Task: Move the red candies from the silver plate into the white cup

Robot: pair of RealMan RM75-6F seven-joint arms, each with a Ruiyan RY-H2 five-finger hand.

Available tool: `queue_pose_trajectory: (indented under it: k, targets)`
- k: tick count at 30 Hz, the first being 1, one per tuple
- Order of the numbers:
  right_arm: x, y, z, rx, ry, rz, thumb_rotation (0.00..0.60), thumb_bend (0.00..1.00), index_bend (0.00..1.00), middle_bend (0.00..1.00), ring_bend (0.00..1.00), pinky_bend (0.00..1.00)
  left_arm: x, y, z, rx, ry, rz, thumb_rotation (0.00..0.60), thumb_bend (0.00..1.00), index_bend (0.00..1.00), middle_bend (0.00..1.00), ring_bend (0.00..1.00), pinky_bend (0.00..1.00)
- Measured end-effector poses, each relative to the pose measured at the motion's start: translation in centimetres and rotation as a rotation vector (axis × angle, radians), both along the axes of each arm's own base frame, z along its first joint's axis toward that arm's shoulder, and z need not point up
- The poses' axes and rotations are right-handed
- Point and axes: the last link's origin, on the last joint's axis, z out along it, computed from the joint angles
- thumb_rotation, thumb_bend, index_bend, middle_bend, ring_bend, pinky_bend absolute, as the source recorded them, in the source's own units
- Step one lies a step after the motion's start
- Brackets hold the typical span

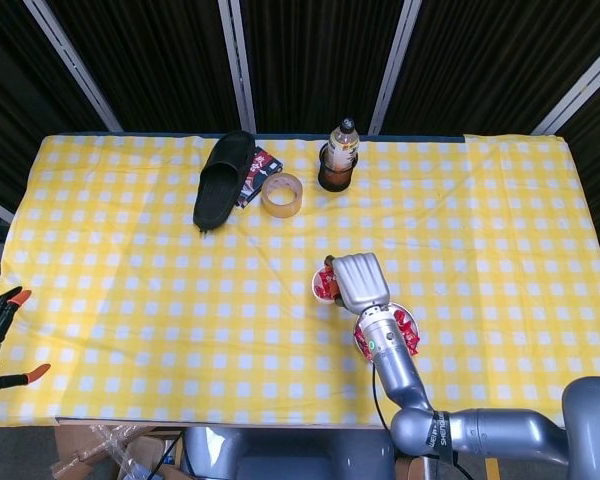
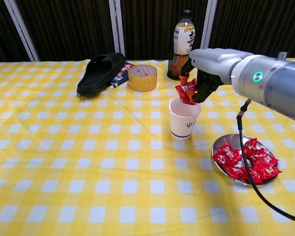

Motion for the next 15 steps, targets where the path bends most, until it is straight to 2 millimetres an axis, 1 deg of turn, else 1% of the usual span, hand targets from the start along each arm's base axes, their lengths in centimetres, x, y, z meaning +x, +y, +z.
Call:
queue_pose_trajectory:
  k: [4,15]
  targets:
    - [-0.3,-0.3,-0.8,0.009,0.003,-0.01,0.6,0.59,0.53,0.99,1.0,0.99,0.0,0.0,0.0,0.0,-0.004,0.001,0.6,0.03,0.0,0.0,0.0,0.0]
    - [-0.3,-0.5,-1.6,0.012,-0.006,-0.002,0.6,0.59,0.53,0.99,1.0,0.99,0.1,0.0,0.0,0.001,-0.003,-0.001,0.6,0.03,0.0,0.0,0.0,0.0]
